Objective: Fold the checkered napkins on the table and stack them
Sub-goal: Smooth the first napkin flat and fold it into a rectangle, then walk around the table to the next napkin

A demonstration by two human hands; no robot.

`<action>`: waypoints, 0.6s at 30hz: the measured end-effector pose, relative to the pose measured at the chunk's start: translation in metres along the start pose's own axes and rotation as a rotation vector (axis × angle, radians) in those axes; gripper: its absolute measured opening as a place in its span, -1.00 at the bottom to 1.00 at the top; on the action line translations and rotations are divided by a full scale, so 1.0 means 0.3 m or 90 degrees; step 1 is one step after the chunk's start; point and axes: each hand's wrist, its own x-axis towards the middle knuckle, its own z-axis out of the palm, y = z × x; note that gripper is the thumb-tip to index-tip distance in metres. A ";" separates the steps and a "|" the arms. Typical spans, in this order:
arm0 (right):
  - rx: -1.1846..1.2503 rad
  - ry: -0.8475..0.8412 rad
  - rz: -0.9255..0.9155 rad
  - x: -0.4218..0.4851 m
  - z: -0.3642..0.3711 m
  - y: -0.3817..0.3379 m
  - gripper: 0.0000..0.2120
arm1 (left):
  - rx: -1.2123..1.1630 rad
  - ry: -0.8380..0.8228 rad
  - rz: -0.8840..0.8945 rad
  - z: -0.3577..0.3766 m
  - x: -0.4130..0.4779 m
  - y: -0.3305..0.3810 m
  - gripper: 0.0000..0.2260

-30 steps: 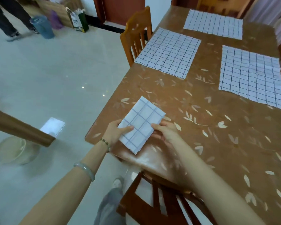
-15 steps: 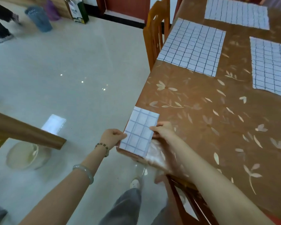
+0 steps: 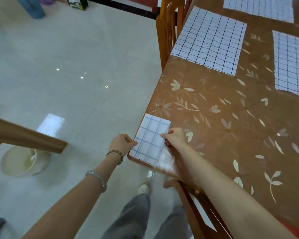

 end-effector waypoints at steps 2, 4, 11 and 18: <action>-0.021 0.011 -0.018 0.000 0.005 0.003 -0.79 | 0.002 -0.001 -0.003 0.001 0.001 -0.008 -0.78; -0.026 0.027 -0.031 -0.001 0.009 0.007 -0.83 | 0.008 0.002 -0.001 0.001 -0.002 -0.012 -0.76; -0.120 0.081 -0.115 -0.042 -0.027 0.009 -0.79 | 0.152 0.079 0.128 0.006 -0.046 0.016 -0.63; -0.090 -0.045 -0.225 -0.201 -0.237 -0.141 -0.35 | 0.003 0.030 0.362 -0.132 -0.105 0.256 -0.45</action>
